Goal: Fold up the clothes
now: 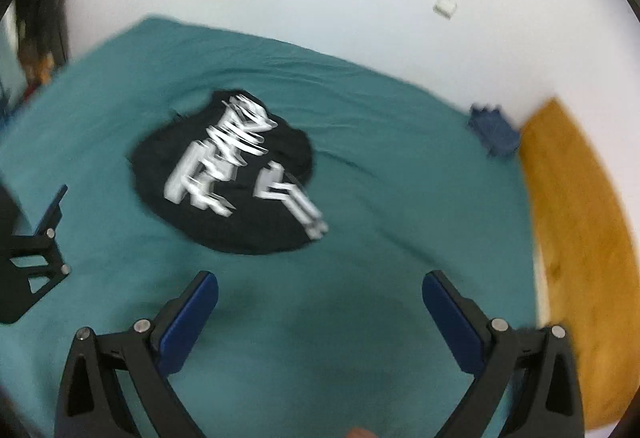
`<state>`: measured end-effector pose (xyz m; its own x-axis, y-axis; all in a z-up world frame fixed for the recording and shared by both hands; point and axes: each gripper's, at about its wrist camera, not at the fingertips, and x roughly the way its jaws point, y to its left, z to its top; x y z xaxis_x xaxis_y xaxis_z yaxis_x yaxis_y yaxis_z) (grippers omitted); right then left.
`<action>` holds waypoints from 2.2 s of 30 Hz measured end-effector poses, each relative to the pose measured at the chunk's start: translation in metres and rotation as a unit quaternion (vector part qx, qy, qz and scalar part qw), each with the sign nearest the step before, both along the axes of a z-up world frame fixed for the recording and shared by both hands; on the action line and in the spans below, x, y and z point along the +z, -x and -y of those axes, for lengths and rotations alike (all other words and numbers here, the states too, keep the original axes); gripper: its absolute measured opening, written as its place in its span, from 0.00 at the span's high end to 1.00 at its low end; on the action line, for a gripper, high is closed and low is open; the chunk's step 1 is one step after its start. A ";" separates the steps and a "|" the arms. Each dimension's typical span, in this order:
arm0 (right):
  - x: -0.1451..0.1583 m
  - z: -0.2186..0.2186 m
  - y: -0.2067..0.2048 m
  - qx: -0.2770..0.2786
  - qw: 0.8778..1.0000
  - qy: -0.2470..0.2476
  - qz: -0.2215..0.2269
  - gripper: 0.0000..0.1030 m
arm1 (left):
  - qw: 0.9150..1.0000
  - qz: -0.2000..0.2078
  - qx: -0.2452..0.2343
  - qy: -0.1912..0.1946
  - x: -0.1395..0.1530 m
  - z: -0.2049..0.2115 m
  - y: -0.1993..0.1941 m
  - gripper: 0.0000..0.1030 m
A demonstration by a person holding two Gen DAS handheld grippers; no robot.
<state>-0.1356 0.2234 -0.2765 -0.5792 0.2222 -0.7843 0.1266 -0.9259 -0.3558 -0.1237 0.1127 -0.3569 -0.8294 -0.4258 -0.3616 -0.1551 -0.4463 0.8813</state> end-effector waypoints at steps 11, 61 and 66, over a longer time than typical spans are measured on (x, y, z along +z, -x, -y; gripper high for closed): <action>-0.087 -0.066 0.019 -0.040 0.998 -0.042 0.018 0.00 | 0.952 0.009 -0.247 0.182 -0.228 -0.134 0.057 0.00; -0.296 0.075 0.123 0.454 0.808 -0.323 -0.191 0.00 | 0.971 0.175 -0.071 0.146 -0.321 -0.017 0.028 0.24; -0.299 0.091 0.157 0.398 0.829 -0.349 -0.179 0.75 | 0.975 0.214 0.001 0.062 -0.339 -0.018 0.099 0.90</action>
